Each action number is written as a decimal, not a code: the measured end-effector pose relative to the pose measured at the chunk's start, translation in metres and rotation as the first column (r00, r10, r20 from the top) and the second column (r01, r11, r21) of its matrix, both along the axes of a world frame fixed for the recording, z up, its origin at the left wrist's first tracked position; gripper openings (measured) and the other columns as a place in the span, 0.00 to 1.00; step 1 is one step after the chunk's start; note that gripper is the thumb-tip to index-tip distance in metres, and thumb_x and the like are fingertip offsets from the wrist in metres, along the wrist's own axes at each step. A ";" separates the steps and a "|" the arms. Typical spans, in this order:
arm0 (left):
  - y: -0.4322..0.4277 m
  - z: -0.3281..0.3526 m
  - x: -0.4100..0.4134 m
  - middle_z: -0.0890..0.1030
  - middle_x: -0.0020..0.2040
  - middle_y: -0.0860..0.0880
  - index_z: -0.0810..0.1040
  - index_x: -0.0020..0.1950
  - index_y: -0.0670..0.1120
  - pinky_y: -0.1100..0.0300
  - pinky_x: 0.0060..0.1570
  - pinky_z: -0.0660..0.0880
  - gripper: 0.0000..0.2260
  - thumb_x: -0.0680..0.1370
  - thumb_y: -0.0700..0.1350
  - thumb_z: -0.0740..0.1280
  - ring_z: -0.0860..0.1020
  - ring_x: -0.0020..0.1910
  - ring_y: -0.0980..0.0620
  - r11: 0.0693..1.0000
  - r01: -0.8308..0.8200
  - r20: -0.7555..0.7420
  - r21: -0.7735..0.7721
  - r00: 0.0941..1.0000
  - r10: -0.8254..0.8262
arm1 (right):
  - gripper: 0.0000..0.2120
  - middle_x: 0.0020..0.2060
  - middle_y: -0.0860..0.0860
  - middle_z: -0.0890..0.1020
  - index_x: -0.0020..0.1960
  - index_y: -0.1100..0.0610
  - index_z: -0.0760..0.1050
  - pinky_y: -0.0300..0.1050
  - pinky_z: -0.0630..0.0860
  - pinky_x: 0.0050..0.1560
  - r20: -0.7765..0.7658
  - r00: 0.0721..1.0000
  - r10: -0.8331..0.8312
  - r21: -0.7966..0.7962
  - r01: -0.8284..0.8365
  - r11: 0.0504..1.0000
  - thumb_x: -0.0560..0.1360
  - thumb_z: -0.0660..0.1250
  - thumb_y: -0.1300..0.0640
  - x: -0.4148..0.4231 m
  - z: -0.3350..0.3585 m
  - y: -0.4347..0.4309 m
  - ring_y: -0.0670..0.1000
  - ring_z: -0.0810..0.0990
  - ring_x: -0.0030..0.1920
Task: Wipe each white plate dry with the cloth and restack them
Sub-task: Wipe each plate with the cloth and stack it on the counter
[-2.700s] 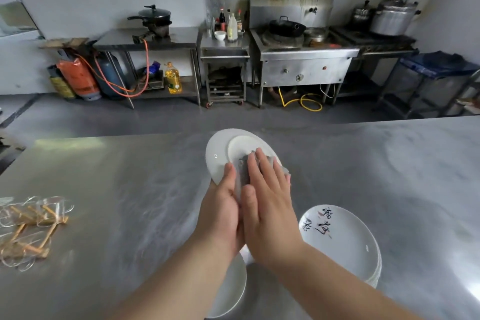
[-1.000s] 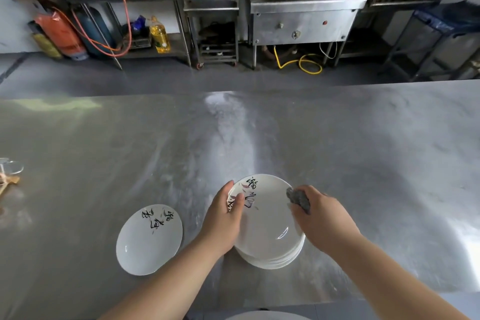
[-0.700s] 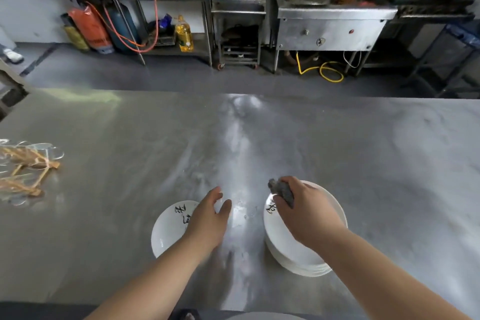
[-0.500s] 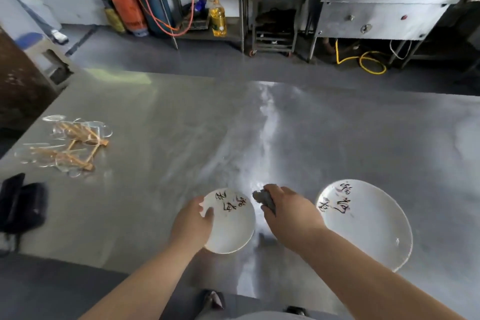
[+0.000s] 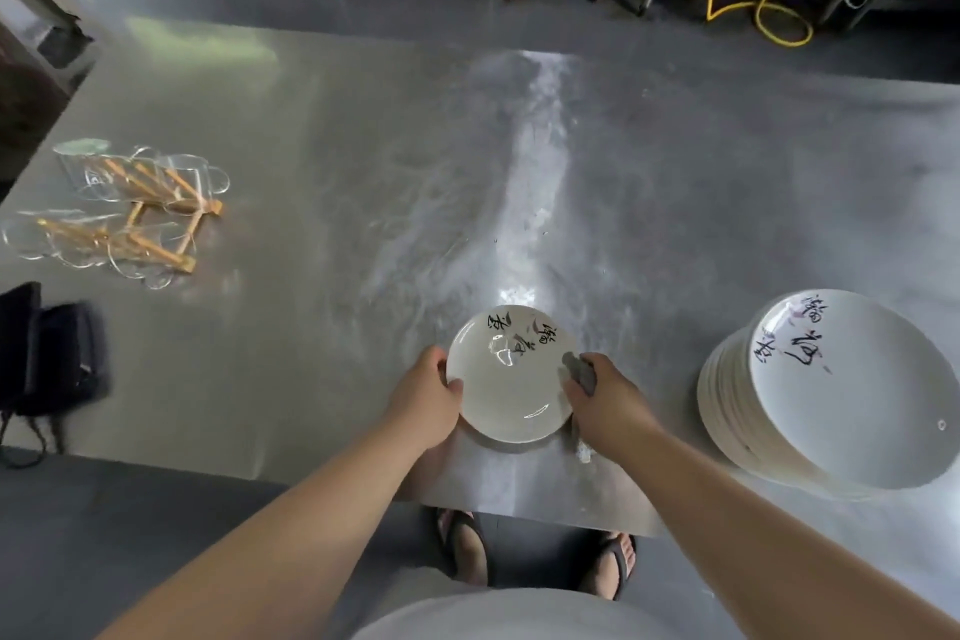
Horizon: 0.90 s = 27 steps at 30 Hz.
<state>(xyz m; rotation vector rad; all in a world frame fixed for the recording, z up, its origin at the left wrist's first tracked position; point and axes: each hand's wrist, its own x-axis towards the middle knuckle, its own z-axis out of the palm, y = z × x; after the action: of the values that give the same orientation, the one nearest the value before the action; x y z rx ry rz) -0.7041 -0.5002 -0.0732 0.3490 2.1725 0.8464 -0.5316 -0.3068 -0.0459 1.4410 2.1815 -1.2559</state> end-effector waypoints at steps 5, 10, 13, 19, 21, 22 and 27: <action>0.007 0.061 -0.018 0.84 0.54 0.44 0.76 0.53 0.68 0.46 0.38 0.85 0.17 0.77 0.43 0.66 0.86 0.45 0.44 0.926 -0.241 0.310 0.290 0.939 0.148 | 0.16 0.43 0.47 0.84 0.67 0.41 0.72 0.43 0.76 0.29 -0.142 0.989 -0.031 0.059 0.040 0.997 0.80 0.63 0.41 -0.008 0.048 0.001 0.49 0.83 0.34; 0.016 0.128 -0.045 0.87 0.58 0.44 0.77 0.64 0.53 0.42 0.42 0.84 0.20 0.73 0.41 0.67 0.87 0.51 0.39 0.692 -0.533 0.658 0.486 0.745 0.111 | 0.20 0.36 0.43 0.85 0.70 0.43 0.67 0.46 0.78 0.40 -0.317 0.948 -0.011 0.187 0.074 0.980 0.81 0.63 0.41 -0.031 0.134 0.005 0.40 0.83 0.36; 0.021 0.163 -0.058 0.87 0.54 0.47 0.82 0.63 0.57 0.44 0.42 0.84 0.21 0.73 0.40 0.66 0.86 0.42 0.46 0.646 -0.496 0.636 0.580 0.772 0.021 | 0.16 0.30 0.39 0.84 0.62 0.40 0.60 0.43 0.73 0.30 -0.418 0.908 -0.021 0.305 0.162 0.939 0.78 0.59 0.39 -0.048 0.189 0.004 0.38 0.81 0.31; 0.017 0.210 -0.057 0.85 0.60 0.41 0.82 0.69 0.53 0.45 0.44 0.83 0.24 0.74 0.38 0.65 0.86 0.49 0.43 0.586 -0.399 0.564 0.705 0.817 -0.123 | 0.27 0.80 0.47 0.61 0.75 0.44 0.64 0.55 0.61 0.79 -0.218 0.866 0.449 0.729 -0.162 0.665 0.79 0.57 0.34 -0.090 0.247 -0.028 0.49 0.60 0.80; 0.014 0.221 -0.055 0.85 0.63 0.40 0.81 0.70 0.52 0.48 0.43 0.83 0.24 0.75 0.37 0.64 0.85 0.53 0.42 0.556 -0.379 0.540 0.740 0.828 -0.153 | 0.38 0.85 0.50 0.45 0.84 0.51 0.54 0.65 0.36 0.81 0.128 0.794 0.594 0.790 -0.444 0.423 0.80 0.46 0.31 -0.094 0.240 -0.045 0.59 0.36 0.83; 0.013 0.225 -0.054 0.84 0.63 0.39 0.80 0.70 0.51 0.50 0.40 0.83 0.24 0.75 0.37 0.65 0.85 0.53 0.42 0.543 -0.381 0.537 0.748 0.828 -0.159 | 0.41 0.85 0.49 0.41 0.85 0.53 0.50 0.63 0.34 0.81 0.158 0.745 0.648 0.772 -0.503 0.390 0.80 0.42 0.30 -0.093 0.237 -0.051 0.57 0.31 0.82; -0.002 0.239 -0.062 0.85 0.59 0.38 0.82 0.65 0.52 0.45 0.41 0.83 0.26 0.67 0.39 0.71 0.86 0.51 0.40 0.529 -0.375 0.525 0.761 0.836 -0.161 | 0.45 0.83 0.45 0.34 0.85 0.52 0.40 0.55 0.36 0.82 0.130 0.688 0.714 0.748 -0.541 0.385 0.77 0.35 0.25 -0.100 0.244 -0.043 0.49 0.28 0.81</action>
<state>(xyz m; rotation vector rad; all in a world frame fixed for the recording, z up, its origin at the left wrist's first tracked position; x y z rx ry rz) -0.7658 -0.5019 0.1662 0.3668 1.1004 1.8339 -0.6317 -0.3495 0.1985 0.3989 3.1440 -0.1923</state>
